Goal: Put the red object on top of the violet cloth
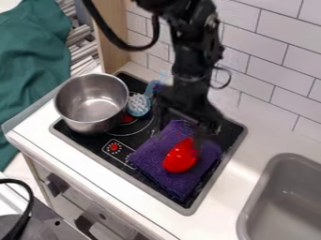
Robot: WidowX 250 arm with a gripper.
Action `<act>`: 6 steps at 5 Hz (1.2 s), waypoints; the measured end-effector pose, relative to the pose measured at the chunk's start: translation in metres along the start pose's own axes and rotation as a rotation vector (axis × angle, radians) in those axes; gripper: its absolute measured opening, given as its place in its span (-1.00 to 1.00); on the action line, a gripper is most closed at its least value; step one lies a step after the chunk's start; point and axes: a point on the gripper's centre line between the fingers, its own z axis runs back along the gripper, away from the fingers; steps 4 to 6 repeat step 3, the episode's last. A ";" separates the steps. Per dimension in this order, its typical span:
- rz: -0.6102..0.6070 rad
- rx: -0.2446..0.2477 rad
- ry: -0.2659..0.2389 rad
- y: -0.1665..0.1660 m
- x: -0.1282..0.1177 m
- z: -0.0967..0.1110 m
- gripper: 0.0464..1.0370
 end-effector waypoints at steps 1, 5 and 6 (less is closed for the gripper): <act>0.023 0.003 -0.041 -0.005 0.002 0.019 0.94; 0.080 -0.048 -0.076 -0.011 0.004 0.027 0.94; 0.080 -0.048 -0.076 -0.011 0.004 0.027 0.94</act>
